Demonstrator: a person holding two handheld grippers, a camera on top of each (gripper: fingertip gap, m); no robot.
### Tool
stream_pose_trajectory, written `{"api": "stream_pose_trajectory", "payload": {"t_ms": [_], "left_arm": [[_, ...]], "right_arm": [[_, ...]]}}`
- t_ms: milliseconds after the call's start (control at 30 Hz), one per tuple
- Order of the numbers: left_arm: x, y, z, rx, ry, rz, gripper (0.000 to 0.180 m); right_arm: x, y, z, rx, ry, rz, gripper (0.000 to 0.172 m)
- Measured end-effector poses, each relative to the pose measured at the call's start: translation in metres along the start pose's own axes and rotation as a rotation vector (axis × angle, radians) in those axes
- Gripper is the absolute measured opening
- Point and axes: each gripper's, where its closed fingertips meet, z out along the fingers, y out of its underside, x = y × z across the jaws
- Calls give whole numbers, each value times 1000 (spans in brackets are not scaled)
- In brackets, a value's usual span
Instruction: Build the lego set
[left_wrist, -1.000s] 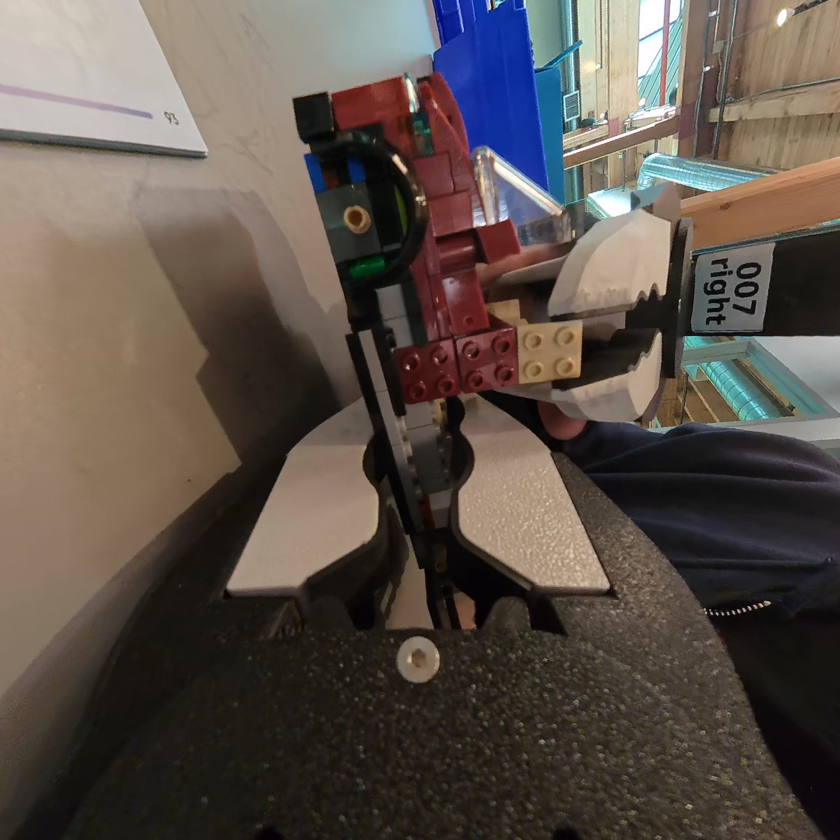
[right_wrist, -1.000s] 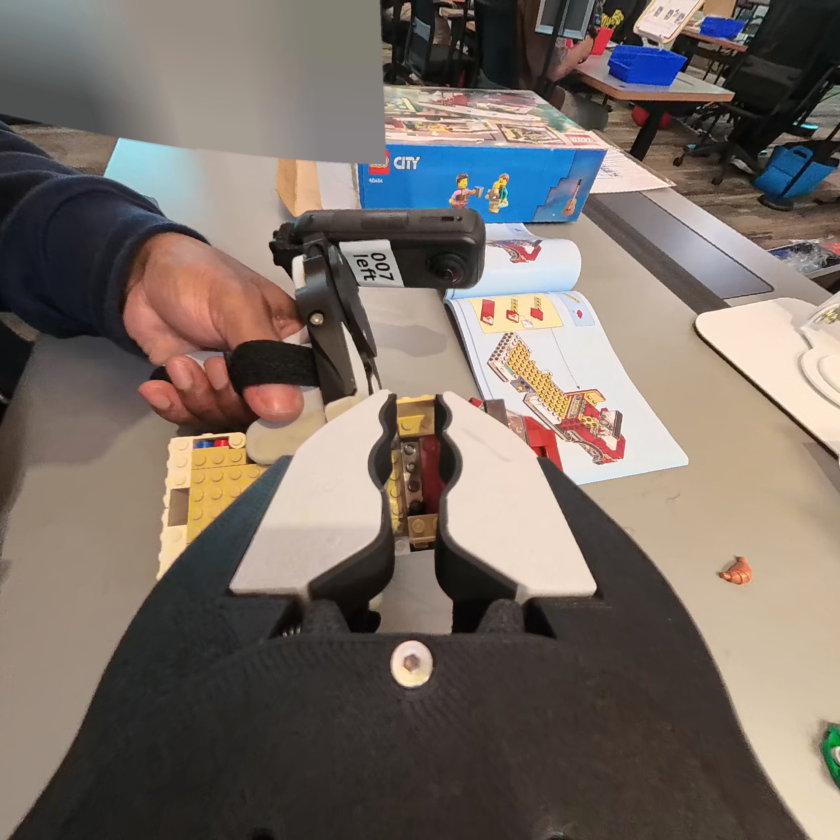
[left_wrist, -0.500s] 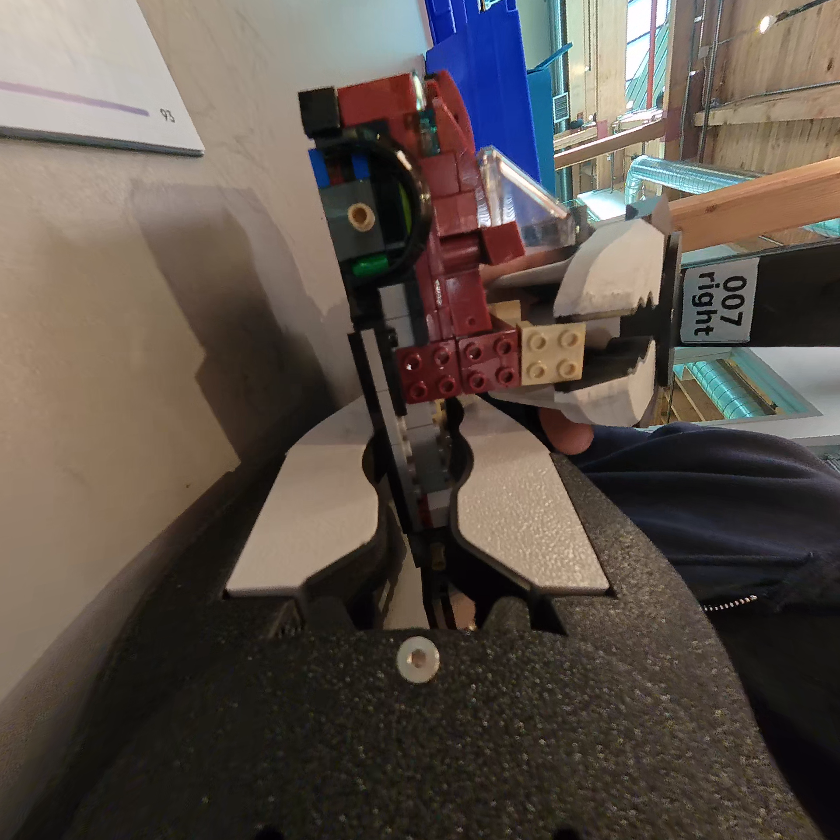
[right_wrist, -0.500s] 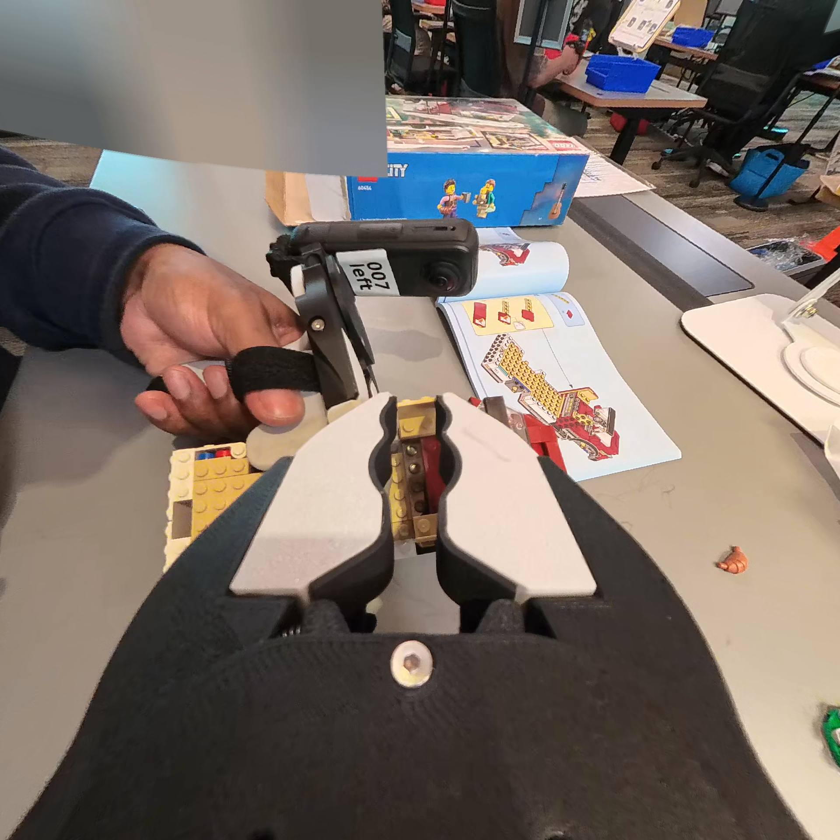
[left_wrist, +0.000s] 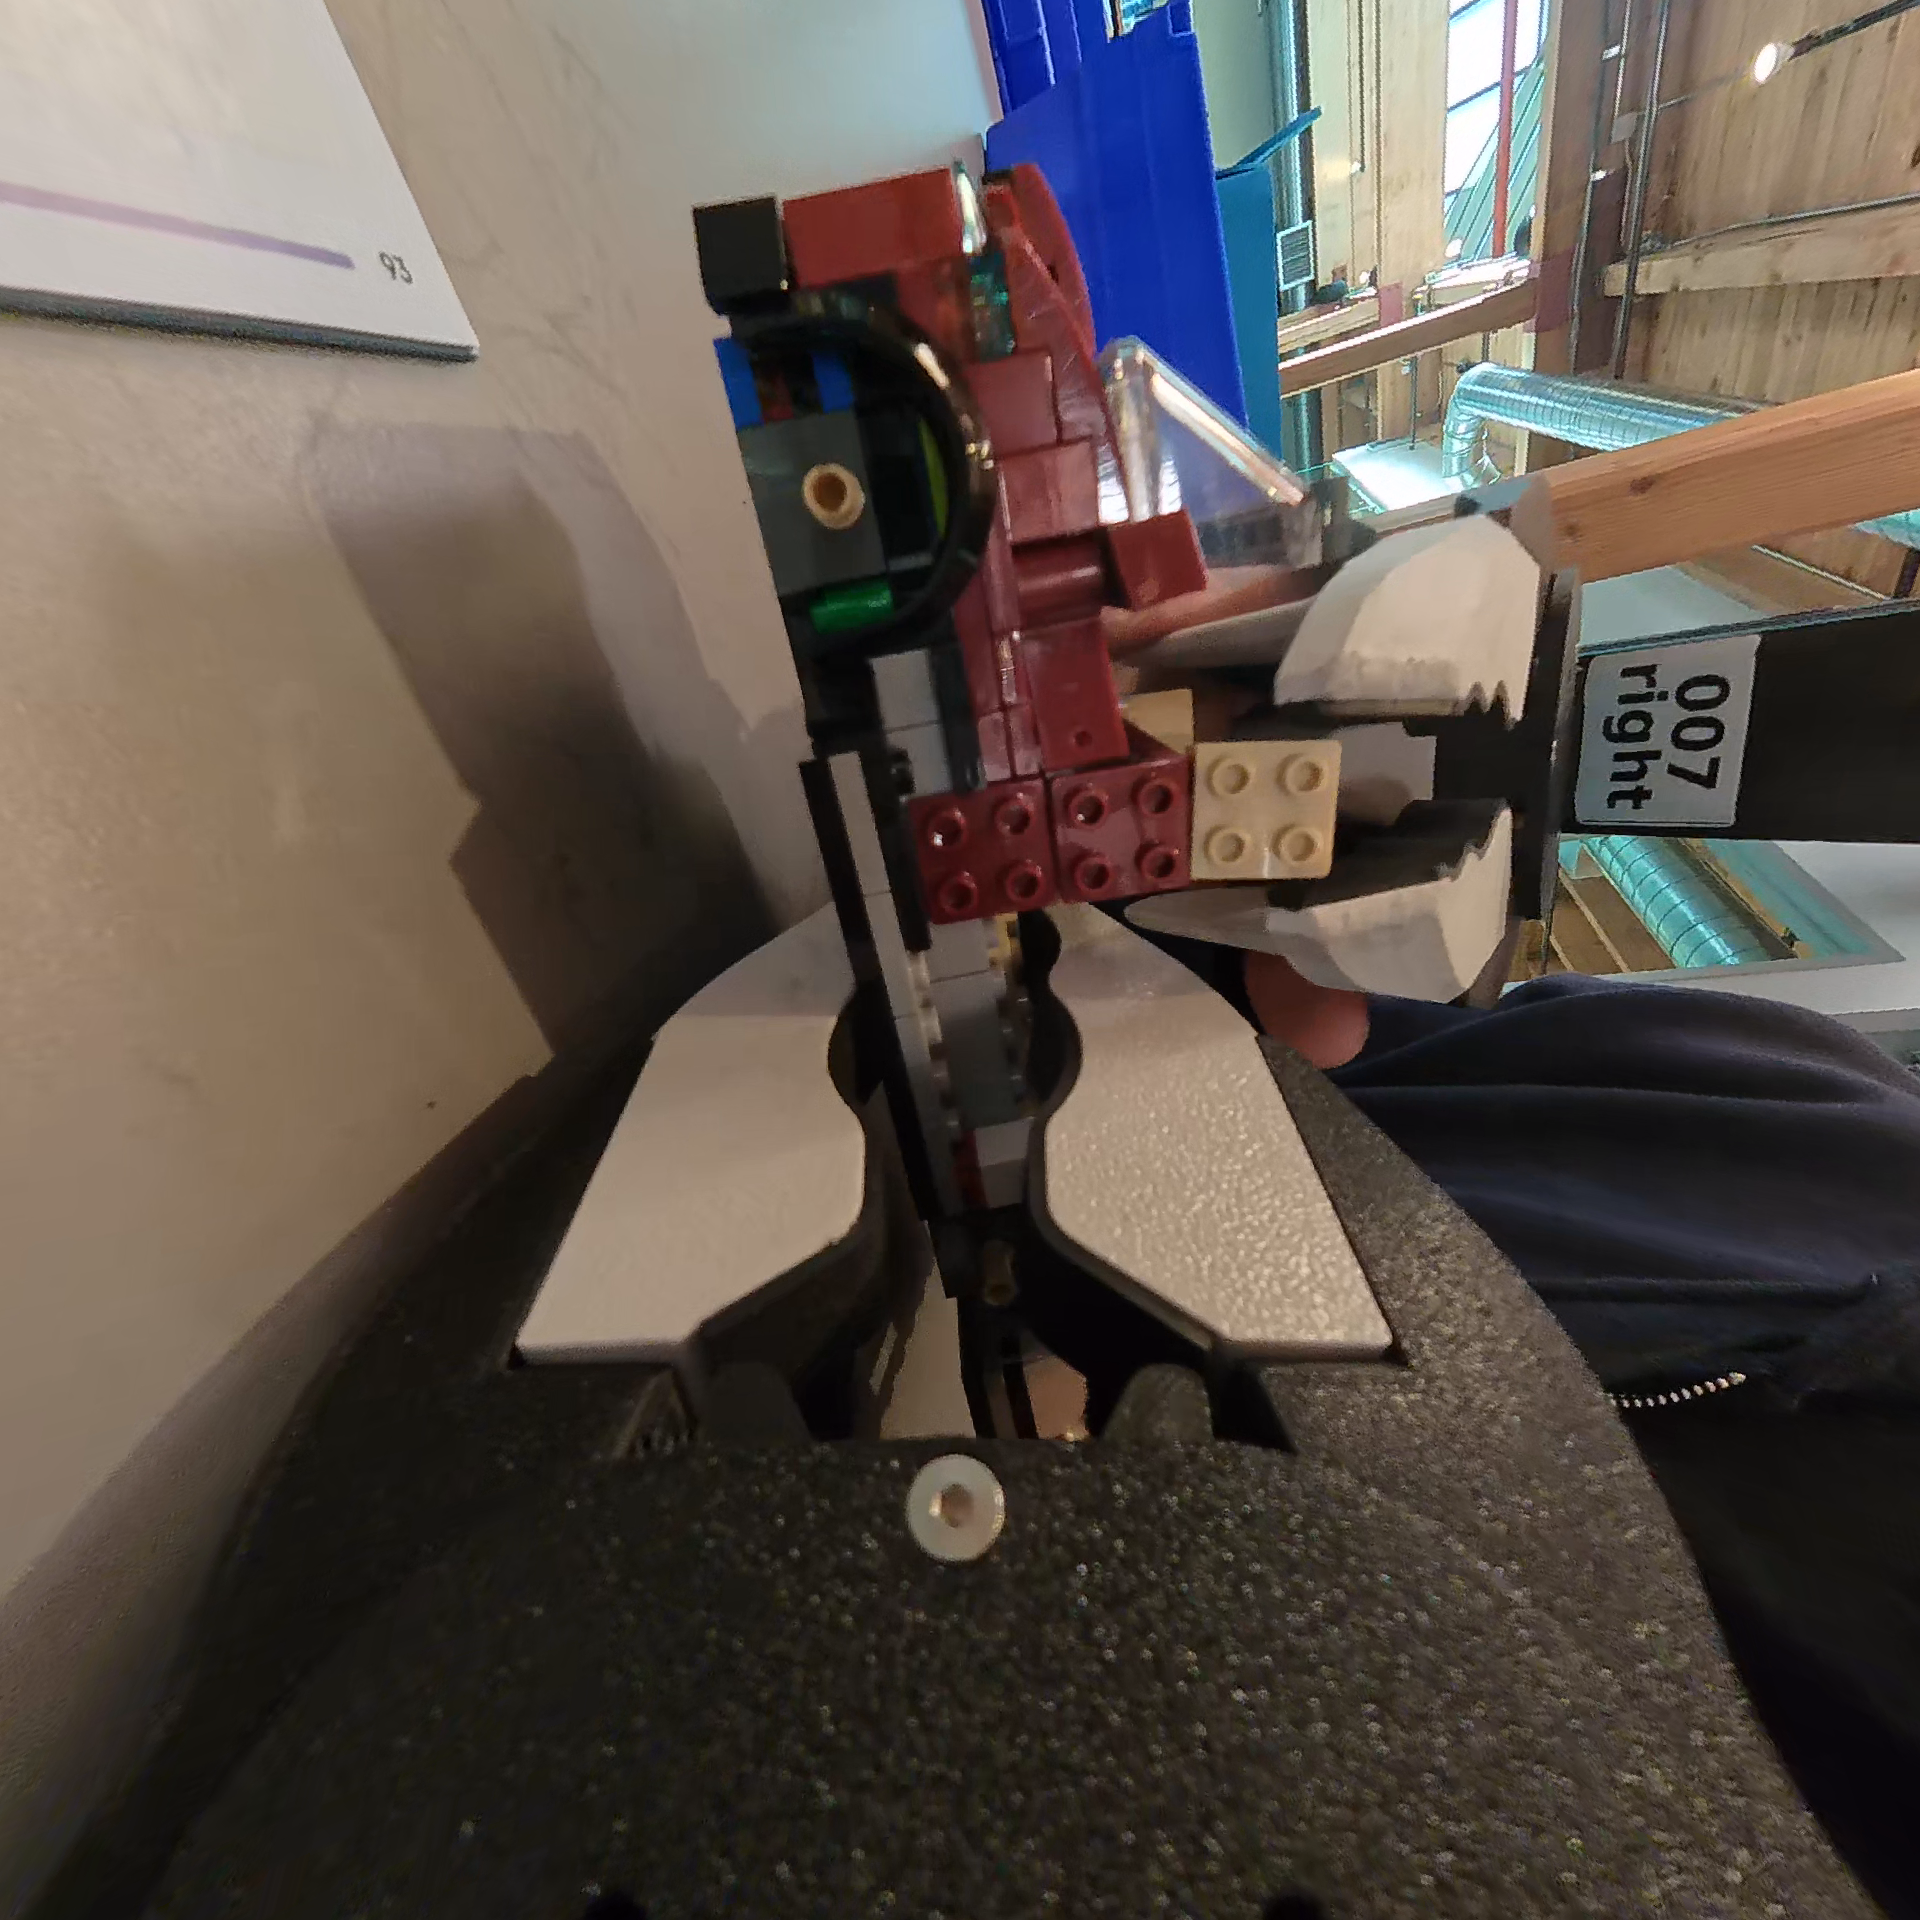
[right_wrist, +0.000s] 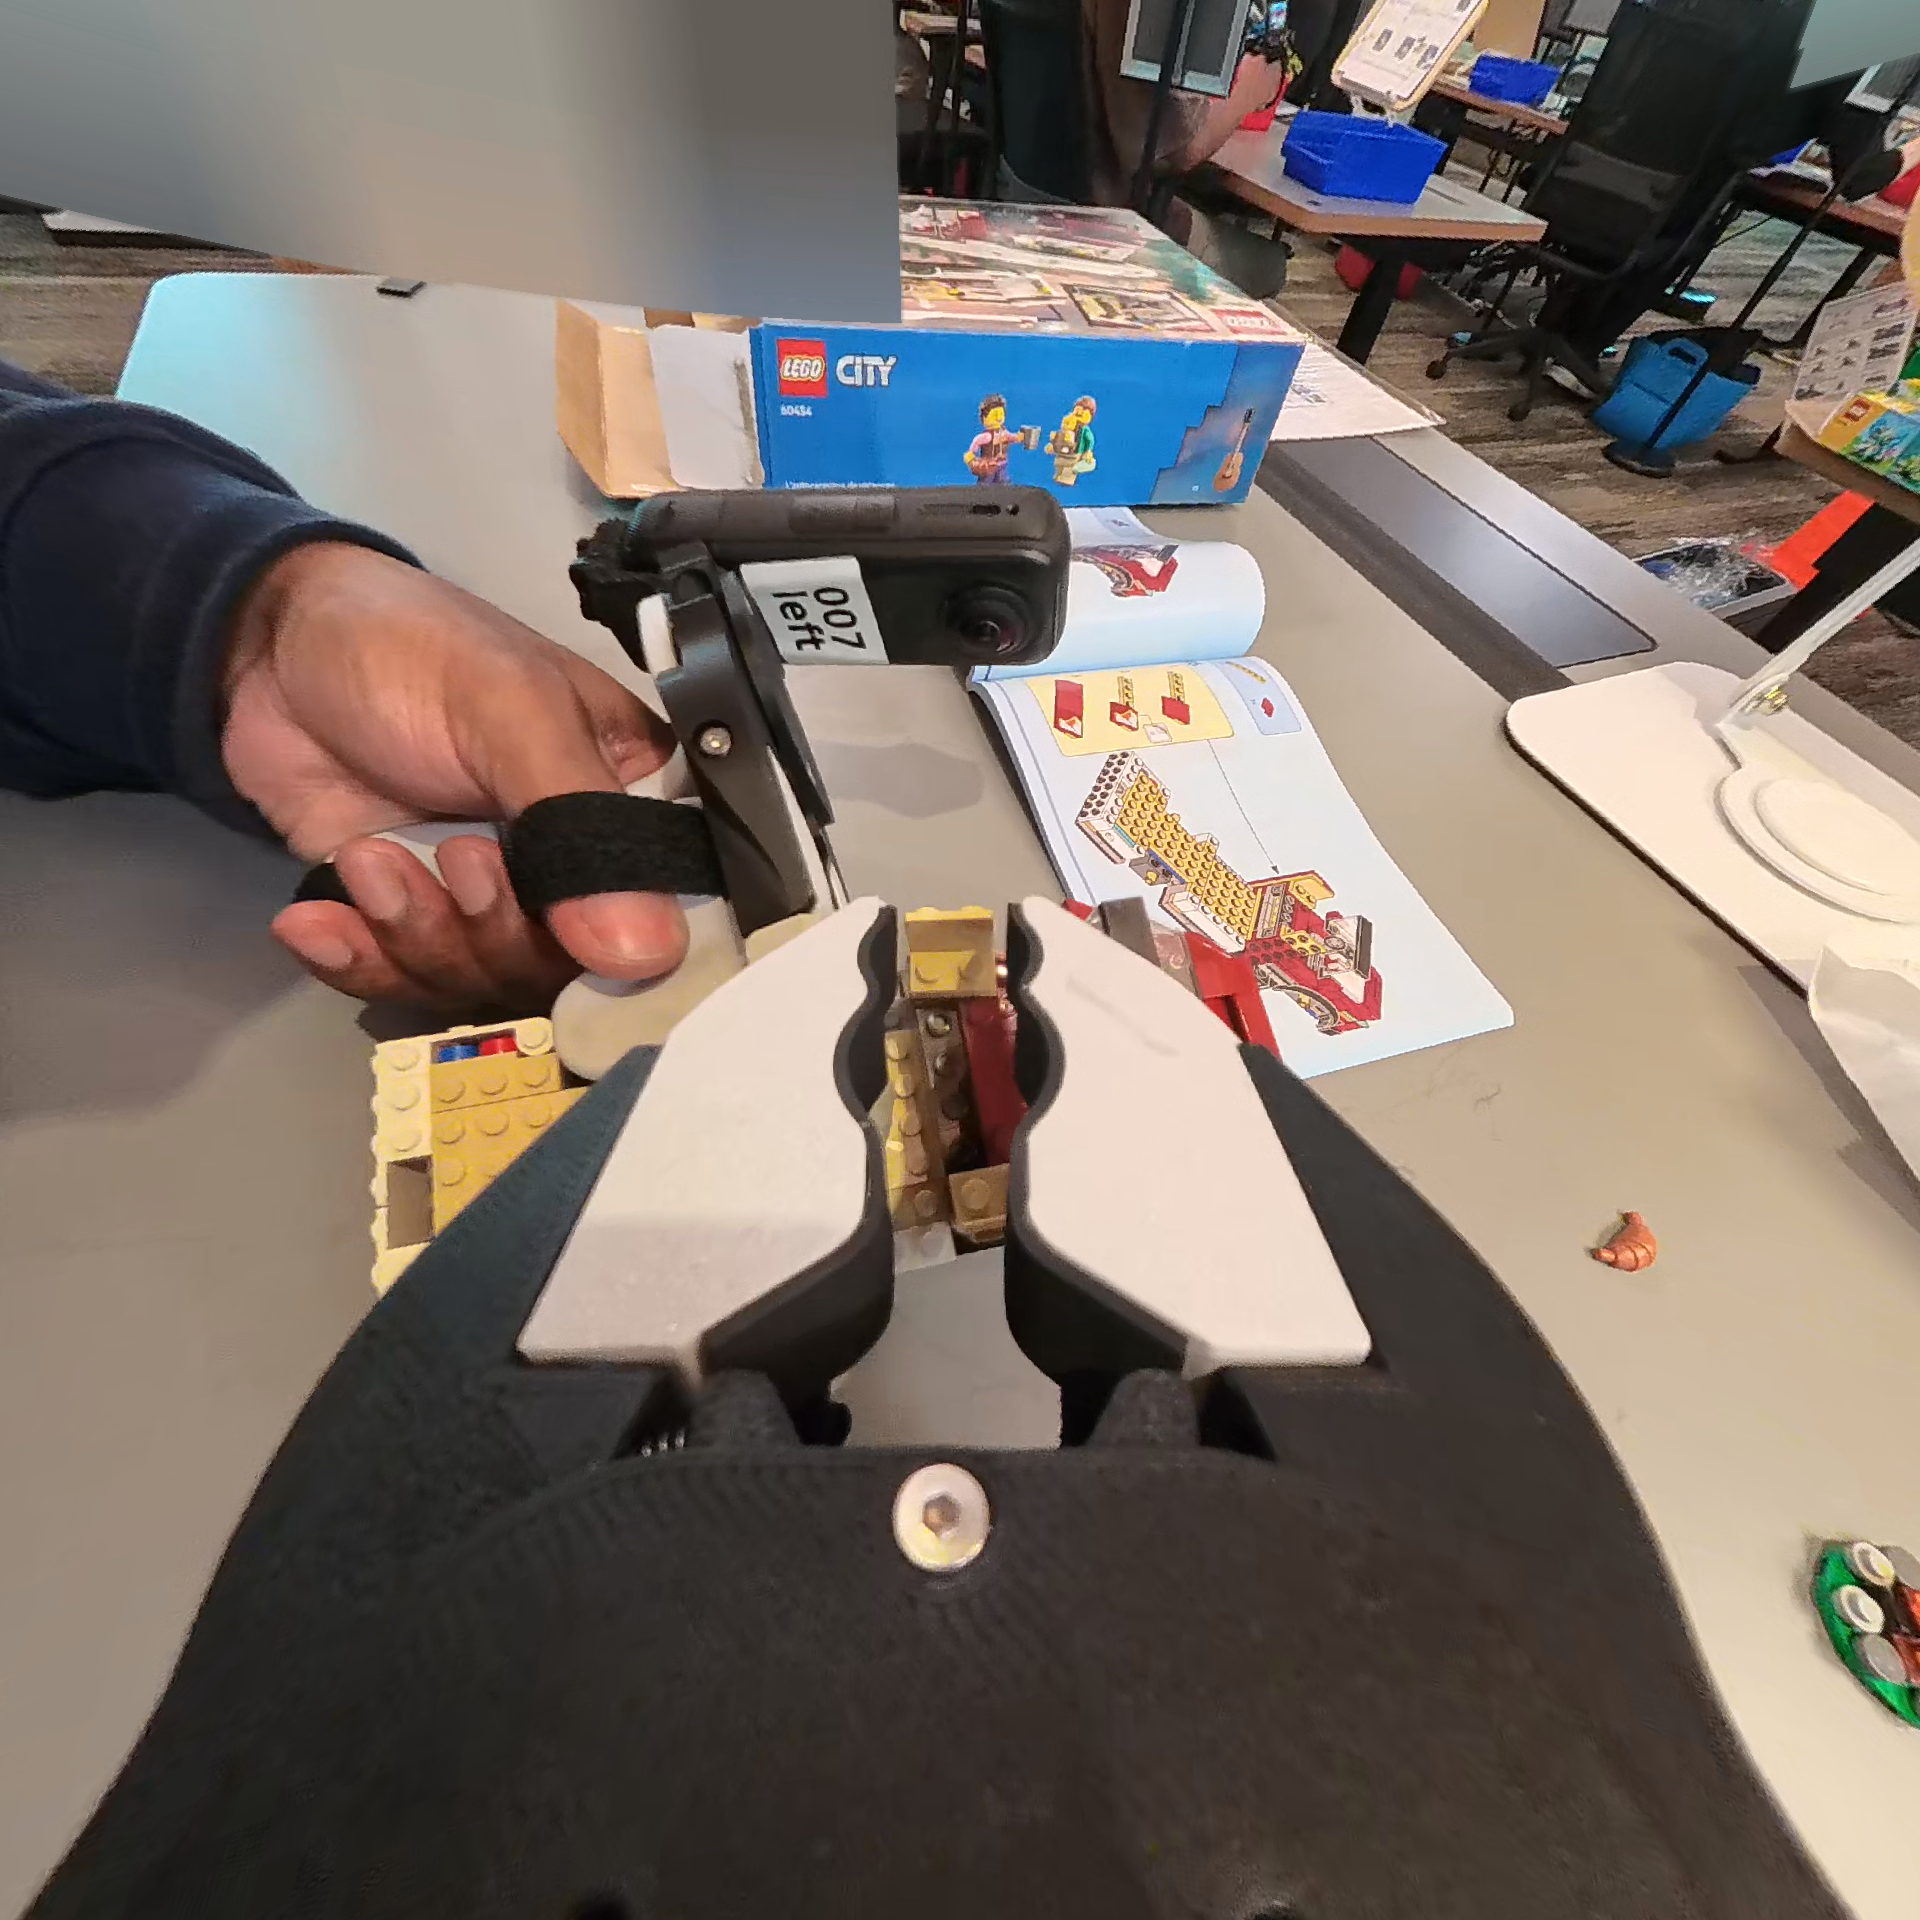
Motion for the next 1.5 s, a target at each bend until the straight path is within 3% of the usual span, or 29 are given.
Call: {"api": "stream_pose_trajectory", "payload": {"t_ms": [267,467,700,1500], "left_arm": [[-2,-6,-1,59,-13,-42,24],[-1,-21,0,312,-69,-131,24],[1,-22,-6,528,-77,-174,24],[-4,-20,-7,538,-109,-154,24]], "right_arm": [[3,-5,-6,-55,23,85,20],[8,-15,-12,-178,96,226,17],[-3,-9,-3,-325,159,255,17],[-2,5,14,-369,186,273,7]]}}
